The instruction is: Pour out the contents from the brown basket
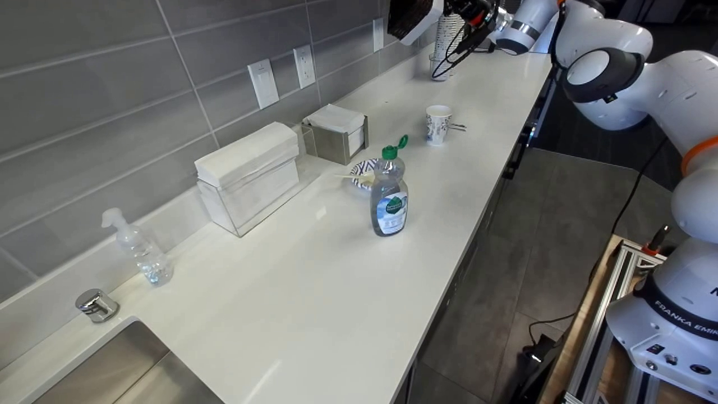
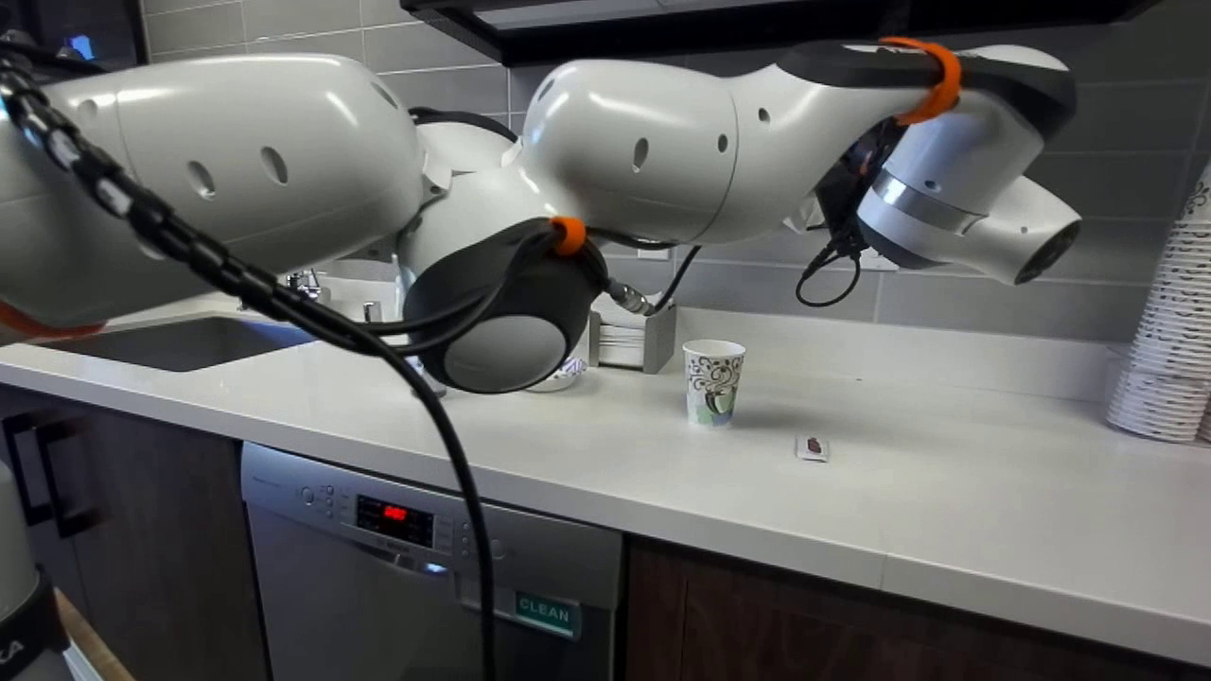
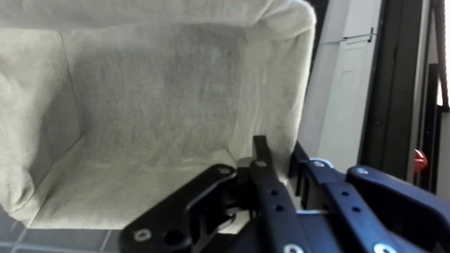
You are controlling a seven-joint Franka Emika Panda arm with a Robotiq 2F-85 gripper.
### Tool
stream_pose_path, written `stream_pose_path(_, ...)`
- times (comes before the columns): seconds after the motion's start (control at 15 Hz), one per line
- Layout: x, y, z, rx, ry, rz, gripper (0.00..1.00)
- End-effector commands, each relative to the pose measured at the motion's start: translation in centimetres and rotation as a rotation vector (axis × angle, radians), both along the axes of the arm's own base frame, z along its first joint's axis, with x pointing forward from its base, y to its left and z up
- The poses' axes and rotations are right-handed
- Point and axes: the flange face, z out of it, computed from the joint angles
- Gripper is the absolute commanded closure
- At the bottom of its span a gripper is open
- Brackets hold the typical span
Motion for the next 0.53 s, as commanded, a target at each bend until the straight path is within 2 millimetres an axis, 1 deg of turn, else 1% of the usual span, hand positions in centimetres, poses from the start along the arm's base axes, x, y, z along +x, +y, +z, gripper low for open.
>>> stream_pose_path(0.0, 1.6, 1.1, 1.2, -0.156, 0.021, -0.126, 0.96)
stream_pose_path(0.2, 2.8, 1.1, -0.5, -0.276, 0.054, -0.232, 0.96)
stream_pose_path(0.33, 3.3, 0.6, -1.7, -0.35, 0.082, -0.306, 0.96)
stream_pose_path(0.47, 3.4, -0.2, -1.8, -0.416, 0.109, -0.385, 0.96)
